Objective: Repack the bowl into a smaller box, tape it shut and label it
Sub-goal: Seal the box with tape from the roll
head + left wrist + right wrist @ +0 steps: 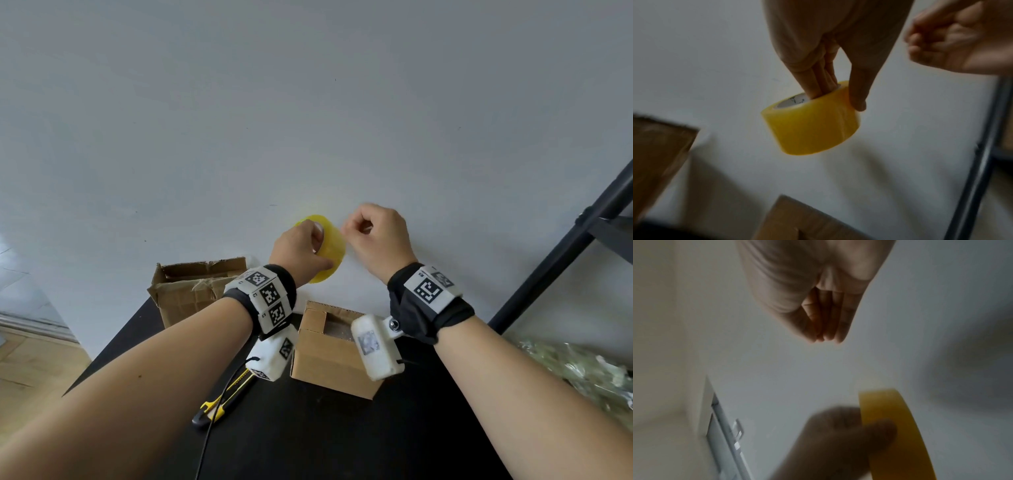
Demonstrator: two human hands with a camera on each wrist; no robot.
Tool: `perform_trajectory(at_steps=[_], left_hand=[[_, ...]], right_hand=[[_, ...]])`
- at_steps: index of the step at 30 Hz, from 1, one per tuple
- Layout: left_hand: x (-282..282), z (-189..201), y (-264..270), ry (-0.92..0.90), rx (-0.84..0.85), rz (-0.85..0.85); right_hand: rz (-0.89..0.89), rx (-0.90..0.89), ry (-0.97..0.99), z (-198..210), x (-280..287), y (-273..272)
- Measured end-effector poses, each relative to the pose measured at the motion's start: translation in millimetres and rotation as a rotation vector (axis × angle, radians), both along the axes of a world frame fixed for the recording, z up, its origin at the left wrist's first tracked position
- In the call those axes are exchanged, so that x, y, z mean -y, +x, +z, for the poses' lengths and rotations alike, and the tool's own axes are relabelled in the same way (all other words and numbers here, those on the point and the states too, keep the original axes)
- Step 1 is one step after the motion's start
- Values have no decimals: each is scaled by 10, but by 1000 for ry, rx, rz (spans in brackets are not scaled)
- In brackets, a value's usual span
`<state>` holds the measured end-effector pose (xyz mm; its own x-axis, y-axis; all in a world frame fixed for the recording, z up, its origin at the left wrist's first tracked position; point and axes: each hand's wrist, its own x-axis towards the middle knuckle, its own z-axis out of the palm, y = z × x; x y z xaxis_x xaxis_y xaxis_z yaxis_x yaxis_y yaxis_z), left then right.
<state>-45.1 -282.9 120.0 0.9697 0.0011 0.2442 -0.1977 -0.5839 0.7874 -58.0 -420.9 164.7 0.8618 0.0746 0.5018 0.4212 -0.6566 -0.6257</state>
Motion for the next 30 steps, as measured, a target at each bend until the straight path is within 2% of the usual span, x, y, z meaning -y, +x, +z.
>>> perform_trajectory(at_steps=[3, 5, 8, 11, 16, 23, 30], left_hand=[[-106, -159, -13, -87, -78, 61], [-144, -183, -9, -166, -112, 76], [-137, -142, 39, -217, -136, 64], [-113, -106, 78, -293, -170, 51], [-112, -71, 98, -421, -224, 34], [-69, -29, 102, -448, -242, 17], [-40, 1, 67, -414, -247, -11]], right_hand=[[-66, 28, 76, 214, 5, 35], [-103, -36, 94, 225, 74, 105], [-74, -241, 12, 30, 89, 135], [-54, -331, 27, -174, 14, 123], [-123, -281, 191, -280, 12, 136], [-157, -181, 178, -283, -7, 137], [-199, -184, 124, -275, -22, 164]])
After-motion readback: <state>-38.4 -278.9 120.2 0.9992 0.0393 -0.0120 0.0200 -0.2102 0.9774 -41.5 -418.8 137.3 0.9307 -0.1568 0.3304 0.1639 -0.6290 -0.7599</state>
